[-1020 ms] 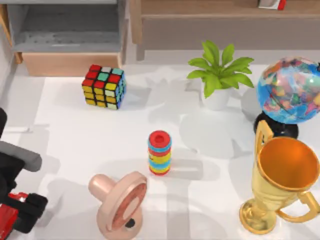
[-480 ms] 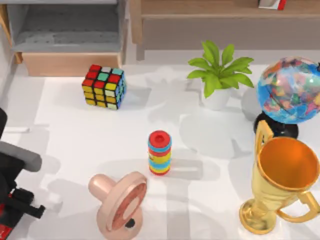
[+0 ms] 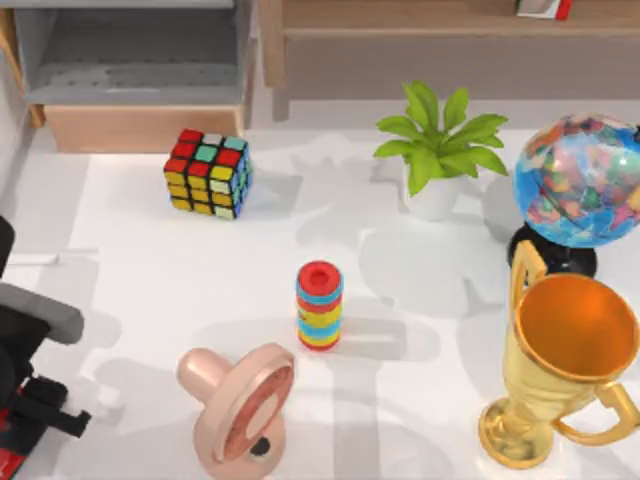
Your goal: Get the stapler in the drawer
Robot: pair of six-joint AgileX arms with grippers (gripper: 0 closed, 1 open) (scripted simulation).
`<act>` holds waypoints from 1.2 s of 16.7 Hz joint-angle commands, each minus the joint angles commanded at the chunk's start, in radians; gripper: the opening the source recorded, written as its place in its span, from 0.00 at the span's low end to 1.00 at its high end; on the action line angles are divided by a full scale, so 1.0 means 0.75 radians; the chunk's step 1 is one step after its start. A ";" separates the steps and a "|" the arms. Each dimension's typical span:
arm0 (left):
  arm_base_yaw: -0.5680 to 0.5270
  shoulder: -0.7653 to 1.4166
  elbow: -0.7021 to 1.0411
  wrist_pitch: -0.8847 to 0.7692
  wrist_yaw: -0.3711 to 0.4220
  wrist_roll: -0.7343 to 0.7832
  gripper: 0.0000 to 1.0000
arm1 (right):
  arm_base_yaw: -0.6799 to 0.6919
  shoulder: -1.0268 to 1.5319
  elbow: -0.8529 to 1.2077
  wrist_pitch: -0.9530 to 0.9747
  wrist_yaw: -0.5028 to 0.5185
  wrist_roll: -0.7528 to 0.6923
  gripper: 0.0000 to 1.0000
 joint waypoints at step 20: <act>0.048 -0.073 0.366 -0.156 0.002 0.015 0.00 | 0.000 0.000 0.000 0.000 0.000 0.000 1.00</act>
